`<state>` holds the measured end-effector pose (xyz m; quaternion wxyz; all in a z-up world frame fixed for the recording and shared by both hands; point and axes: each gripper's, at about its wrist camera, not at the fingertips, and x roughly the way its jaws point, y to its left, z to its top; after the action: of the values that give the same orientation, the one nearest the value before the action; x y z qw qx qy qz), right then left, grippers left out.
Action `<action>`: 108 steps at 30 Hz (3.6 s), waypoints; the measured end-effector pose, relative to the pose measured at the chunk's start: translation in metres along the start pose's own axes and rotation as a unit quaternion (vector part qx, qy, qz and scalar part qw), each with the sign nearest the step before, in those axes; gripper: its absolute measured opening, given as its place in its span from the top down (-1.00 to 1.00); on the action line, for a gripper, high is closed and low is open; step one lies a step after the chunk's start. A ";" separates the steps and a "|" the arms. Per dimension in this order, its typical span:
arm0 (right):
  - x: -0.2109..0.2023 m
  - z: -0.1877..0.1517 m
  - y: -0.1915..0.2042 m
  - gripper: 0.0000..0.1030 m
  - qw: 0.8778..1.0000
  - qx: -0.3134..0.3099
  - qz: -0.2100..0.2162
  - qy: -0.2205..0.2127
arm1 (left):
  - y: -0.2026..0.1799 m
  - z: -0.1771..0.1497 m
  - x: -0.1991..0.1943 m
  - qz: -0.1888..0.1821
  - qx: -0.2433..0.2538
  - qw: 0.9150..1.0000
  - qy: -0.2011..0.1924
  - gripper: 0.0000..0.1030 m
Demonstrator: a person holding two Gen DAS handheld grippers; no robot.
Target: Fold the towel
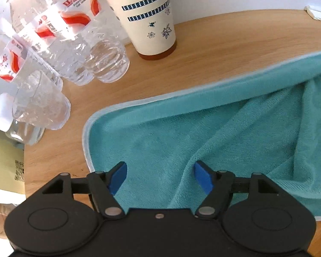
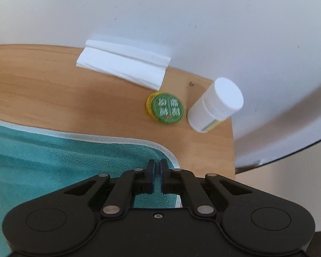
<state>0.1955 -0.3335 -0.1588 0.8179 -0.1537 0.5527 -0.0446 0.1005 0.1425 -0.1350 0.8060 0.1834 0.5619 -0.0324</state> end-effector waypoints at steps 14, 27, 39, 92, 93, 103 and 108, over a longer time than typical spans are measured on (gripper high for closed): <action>-0.040 0.032 0.039 0.52 0.994 -0.011 0.103 -0.041 | 0.040 0.045 0.001 -0.002 -0.064 0.996 -0.063 -0.34; -0.019 0.052 0.105 0.52 0.984 -0.020 0.173 0.034 | 0.051 0.055 0.036 0.019 -0.074 0.996 -0.035 -0.34; -0.015 0.071 0.118 0.51 0.991 0.000 0.133 -0.006 | 0.053 0.066 0.036 0.062 -0.091 0.992 -0.055 -0.35; -0.108 -0.201 0.016 0.15 0.987 0.078 0.092 0.109 | 0.071 -0.108 -0.034 0.101 -0.027 0.992 0.066 -0.55; -0.108 -0.202 0.017 0.15 0.987 0.078 0.091 0.109 | 0.071 -0.108 -0.034 0.104 -0.023 0.992 0.066 -0.55; -0.110 -0.213 0.012 0.11 0.986 0.089 0.083 0.118 | 0.077 -0.112 -0.031 0.110 -0.023 0.991 0.066 -0.55; -0.113 -0.213 0.015 0.13 0.987 0.077 0.069 0.124 | 0.090 -0.110 -0.040 0.107 -0.060 0.989 0.077 -0.38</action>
<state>-0.0453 -0.3346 -0.1351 0.7536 -0.0451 0.6539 -0.0497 0.0114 0.2571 -0.1082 0.7685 0.1961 0.6005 0.1019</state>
